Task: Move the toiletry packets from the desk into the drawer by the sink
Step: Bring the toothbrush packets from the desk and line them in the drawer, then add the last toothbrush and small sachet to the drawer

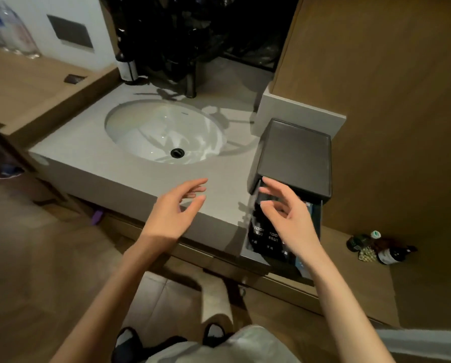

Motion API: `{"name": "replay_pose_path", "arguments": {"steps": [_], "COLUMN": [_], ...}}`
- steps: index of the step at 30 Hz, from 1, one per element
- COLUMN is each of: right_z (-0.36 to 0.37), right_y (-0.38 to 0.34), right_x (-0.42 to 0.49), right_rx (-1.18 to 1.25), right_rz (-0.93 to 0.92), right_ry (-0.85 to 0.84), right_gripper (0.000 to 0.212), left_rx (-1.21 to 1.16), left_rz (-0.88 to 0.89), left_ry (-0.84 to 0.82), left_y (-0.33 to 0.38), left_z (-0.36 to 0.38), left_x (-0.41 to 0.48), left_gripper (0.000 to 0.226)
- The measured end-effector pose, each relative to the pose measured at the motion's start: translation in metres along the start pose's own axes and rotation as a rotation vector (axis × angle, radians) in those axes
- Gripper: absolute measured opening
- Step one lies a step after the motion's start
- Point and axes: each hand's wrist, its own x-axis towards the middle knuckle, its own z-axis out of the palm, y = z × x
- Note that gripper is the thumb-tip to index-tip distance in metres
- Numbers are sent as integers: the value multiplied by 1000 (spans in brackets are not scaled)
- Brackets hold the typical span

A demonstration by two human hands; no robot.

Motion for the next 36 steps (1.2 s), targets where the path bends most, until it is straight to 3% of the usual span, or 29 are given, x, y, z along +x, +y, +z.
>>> {"name": "replay_pose_path", "arguments": {"steps": [6, 10, 18, 27, 36], "right_z": [109, 197, 337, 446, 557], "right_y": [-28, -40, -84, -140, -193], "right_x": [0, -4, 20, 124, 284], "right_rx": [83, 145, 175, 26, -29], "right_rz": [33, 124, 198, 60, -68], "right_ry": [-40, -131, -213, -189, -135], "right_gripper": [41, 40, 40, 41, 46], "left_rx": [-275, -361, -299, -147, -23], "left_rz": [-98, -292, -464, -259, -107], "left_ry": [150, 224, 277, 317, 359], "left_y": [-55, -105, -181, -232, -309], "left_z": [-95, -163, -296, -417, -526], "left_x": [-44, -68, -66, 29, 193], "left_gripper": [27, 24, 27, 30, 30]}}
